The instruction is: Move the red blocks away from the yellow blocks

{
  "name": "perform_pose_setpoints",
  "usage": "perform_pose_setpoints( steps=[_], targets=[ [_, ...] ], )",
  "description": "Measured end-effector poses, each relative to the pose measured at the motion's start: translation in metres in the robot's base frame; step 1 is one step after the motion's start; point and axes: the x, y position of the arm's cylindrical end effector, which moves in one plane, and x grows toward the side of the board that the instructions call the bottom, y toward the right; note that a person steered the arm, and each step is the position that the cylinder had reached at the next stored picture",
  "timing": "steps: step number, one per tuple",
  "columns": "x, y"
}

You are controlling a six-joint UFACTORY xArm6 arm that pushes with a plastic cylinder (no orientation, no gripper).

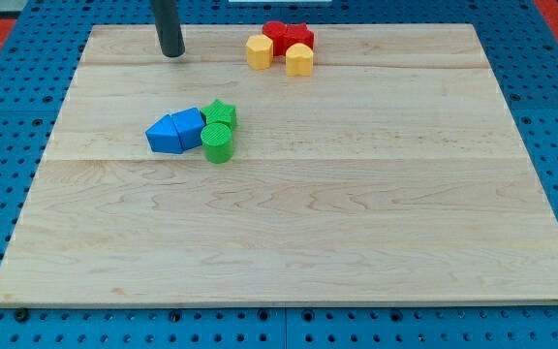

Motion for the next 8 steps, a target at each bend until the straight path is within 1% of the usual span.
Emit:
perform_pose_setpoints(
  steps=[1,2,3,4,5,6,7,8],
  targets=[
    [0.000,0.000],
    [0.010,0.030],
    [0.016,0.026],
    [0.045,0.054],
    [0.043,0.184],
    [0.040,0.248],
    [-0.022,0.254],
    [-0.056,0.252]
  ],
)
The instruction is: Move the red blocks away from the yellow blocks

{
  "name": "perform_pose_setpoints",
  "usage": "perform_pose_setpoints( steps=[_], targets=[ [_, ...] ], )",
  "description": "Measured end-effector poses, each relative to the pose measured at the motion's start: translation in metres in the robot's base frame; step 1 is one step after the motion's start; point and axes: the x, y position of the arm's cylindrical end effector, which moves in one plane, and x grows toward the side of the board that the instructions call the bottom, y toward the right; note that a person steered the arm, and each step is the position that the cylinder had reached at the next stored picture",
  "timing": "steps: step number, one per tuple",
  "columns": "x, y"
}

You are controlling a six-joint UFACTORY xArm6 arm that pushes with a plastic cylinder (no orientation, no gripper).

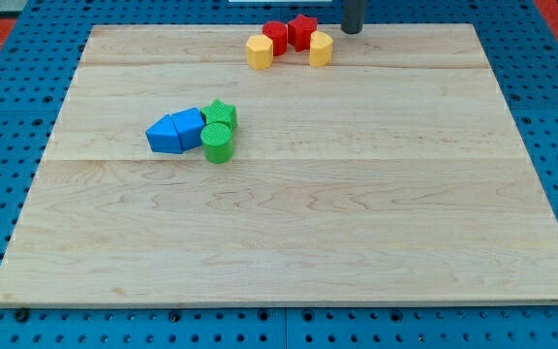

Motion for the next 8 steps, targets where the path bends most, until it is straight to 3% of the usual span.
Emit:
perform_pose_setpoints(
  steps=[1,2,3,4,5,6,8],
  targets=[
    [0.000,-0.033],
    [0.013,-0.120],
    [0.057,-0.183],
    [0.062,-0.210],
    [0.024,-0.159],
    [0.000,-0.157],
    [0.022,-0.270]
  ],
)
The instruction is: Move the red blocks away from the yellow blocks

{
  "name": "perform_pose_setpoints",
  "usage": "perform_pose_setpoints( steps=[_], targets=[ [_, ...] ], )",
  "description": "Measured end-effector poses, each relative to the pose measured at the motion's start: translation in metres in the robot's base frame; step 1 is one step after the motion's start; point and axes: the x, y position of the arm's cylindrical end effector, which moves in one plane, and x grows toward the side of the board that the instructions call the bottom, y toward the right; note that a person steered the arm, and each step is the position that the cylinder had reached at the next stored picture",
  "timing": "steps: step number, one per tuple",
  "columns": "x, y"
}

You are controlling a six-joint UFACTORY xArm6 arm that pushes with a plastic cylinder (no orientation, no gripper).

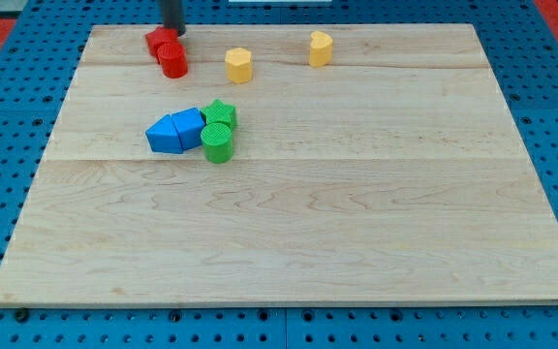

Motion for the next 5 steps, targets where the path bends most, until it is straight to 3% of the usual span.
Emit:
perform_pose_setpoints(
  steps=[1,2,3,4,5],
  targets=[
    [0.032,0.006],
    [0.030,0.016],
    [0.026,0.074],
    [0.068,0.084],
    [0.081,0.042]
  ],
)
